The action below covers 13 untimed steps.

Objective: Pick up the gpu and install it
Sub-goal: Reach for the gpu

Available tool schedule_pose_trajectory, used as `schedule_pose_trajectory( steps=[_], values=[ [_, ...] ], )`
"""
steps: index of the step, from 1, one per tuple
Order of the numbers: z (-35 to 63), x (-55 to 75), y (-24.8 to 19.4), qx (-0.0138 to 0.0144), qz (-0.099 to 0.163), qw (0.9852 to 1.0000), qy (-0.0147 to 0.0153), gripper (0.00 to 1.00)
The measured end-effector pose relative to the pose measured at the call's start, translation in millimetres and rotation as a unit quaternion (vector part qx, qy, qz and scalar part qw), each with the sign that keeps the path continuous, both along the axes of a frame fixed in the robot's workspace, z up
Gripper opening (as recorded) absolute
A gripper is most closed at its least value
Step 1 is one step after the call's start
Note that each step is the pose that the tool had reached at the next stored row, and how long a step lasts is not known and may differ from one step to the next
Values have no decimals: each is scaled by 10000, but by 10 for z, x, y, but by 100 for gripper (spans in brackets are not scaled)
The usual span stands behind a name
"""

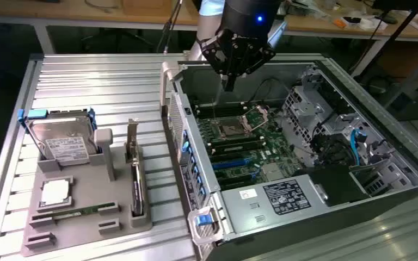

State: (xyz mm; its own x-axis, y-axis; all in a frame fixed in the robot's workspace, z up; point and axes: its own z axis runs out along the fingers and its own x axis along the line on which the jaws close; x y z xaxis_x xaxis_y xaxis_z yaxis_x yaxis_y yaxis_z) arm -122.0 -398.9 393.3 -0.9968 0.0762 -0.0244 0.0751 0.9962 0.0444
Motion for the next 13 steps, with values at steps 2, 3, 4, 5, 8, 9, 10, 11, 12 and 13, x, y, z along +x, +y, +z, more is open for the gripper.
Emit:
schedule_pose_trajectory(
  steps=[2, 3, 4, 5, 8, 9, 10, 11, 12, 13],
  values=[
    [0, 0, 0, 0, 0, 10000, 0, 11],
    [0, 0, 0, 0, 0, 10000, 0, 11],
    [0, 0, 0, 0, 0, 10000, 0, 11],
    [0, 0, 0, 0, 0, 10000, 0, 11],
    [0, 0, 0, 0, 0, 10000, 0, 11],
    [0, 0, 0, 0, 0, 10000, 0, 11],
    [0, 0, 0, 0, 0, 10000, 0, 11],
    [0, 0, 0, 0, 0, 10000, 0, 11],
    [0, 0, 0, 0, 0, 10000, 0, 11],
    [0, -2, 0, 0, 0, 10000, 0, 11]
  ],
)
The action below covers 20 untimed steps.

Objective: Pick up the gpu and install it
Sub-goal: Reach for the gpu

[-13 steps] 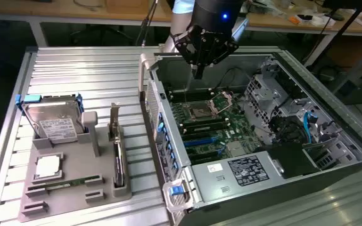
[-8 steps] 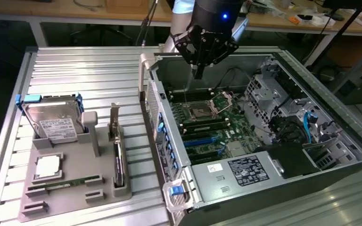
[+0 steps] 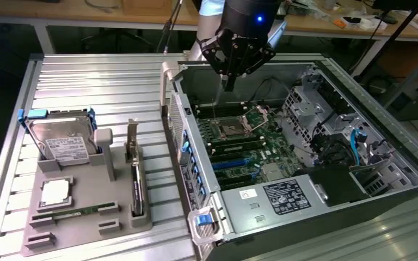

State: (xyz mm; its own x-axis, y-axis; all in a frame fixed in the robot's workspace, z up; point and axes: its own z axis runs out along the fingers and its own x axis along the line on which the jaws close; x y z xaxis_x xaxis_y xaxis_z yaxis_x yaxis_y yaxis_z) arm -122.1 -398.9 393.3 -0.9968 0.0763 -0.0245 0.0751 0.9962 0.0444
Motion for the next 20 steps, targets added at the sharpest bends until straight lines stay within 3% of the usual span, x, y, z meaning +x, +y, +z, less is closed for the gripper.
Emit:
schedule_pose_trajectory(
  steps=[10, 20],
  values=[
    [-1, -129, -1, 1, -41, 10000, 0, 11],
    [-7, -459, -38, 1, -60, 10000, 0, 11]
  ],
)
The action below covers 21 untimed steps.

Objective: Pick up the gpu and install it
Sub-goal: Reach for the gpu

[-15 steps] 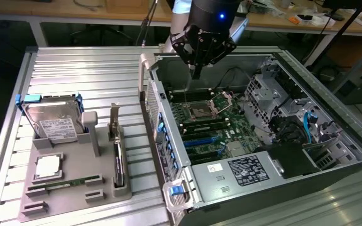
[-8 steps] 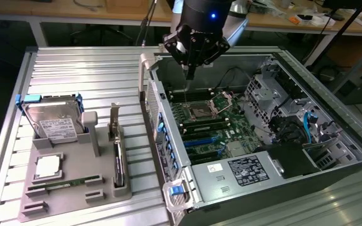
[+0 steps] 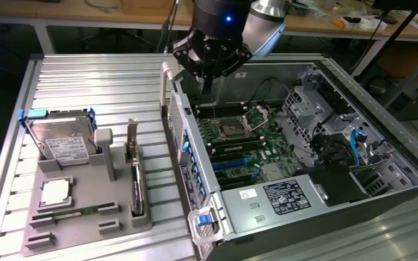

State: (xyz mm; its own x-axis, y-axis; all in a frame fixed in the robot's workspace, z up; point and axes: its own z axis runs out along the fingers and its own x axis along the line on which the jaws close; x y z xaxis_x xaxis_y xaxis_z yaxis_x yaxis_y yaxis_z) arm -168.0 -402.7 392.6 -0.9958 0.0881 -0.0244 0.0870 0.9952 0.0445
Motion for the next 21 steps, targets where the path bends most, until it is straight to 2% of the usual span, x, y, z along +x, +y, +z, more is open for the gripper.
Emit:
schedule_pose_trajectory(
  steps=[7, 21],
  values=[
    [-5, -163, -55, 0, -5, 10000, 0, 11],
    [-14, -351, -143, 0, -11, 10000, 0, 11]
  ],
)
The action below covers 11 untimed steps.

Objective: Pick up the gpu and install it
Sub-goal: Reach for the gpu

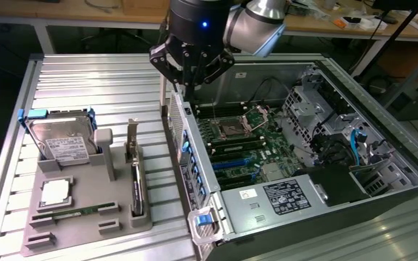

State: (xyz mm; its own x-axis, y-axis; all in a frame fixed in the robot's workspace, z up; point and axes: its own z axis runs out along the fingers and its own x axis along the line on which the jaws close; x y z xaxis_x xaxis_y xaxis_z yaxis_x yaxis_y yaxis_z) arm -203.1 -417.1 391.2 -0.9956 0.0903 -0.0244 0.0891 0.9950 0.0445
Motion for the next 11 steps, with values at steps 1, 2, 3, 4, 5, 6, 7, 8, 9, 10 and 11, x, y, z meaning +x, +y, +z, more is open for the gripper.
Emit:
schedule_pose_trajectory(
  steps=[1, 2, 3, 4, 5, 6, 7, 8, 9, 10, 11],
  values=[
    [-1, -13, -5, 0, -1, 10000, 0, 11],
    [-2, -28, -10, 0, -1, 10000, 0, 11],
    [-3, -42, -14, 0, -2, 10000, 0, 11],
    [-3, -56, -19, 0, -3, 10000, 0, 11],
    [-4, -70, -24, 0, -3, 10000, 0, 11],
    [-5, -83, -29, 0, -3, 10000, 0, 11],
    [-5, -97, -35, 0, -4, 10000, 0, 11],
    [-6, -109, -40, 0, -4, 10000, 0, 11],
    [-6, -123, -46, 0, -4, 10000, 0, 11],
    [-7, -137, -52, 0, -5, 10000, 0, 11],
    [-7, -149, -57, 0, -5, 10000, 0, 11]
  ],
)
